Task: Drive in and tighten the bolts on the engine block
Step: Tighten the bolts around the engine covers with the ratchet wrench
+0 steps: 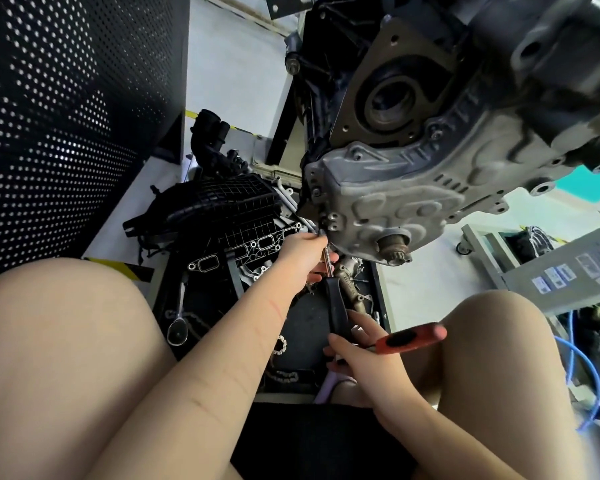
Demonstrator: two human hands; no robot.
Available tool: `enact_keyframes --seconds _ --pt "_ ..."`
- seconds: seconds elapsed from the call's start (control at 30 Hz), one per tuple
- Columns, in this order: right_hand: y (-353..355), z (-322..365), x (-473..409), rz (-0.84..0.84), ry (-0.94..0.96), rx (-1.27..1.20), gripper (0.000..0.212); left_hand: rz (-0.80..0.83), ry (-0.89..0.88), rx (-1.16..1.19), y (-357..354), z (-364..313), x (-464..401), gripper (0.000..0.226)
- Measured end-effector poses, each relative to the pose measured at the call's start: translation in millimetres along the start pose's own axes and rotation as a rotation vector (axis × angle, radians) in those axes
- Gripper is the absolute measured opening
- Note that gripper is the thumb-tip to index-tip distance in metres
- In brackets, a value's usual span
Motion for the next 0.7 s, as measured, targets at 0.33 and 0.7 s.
enact_keyframes --seconds 0.33,0.7 --pt "2 -2 3 0.015 0.028 0.067 0.043 -0.059 -0.003 0.088 0 10 4 0.014" --pt "9 -9 -3 0.022 0.028 0.033 0.037 -0.041 -0.022 0.074 -5 11 2 0.011"
Point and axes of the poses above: each hand's wrist, its own x-axis away from the middle knuckle, its own y-axis out of the back of the hand, z = x × y, the point moved 8 cm from there along -x, towards the middle knuckle, and after that the axes turned 15 degrees about -y, right-handed, at the moved point
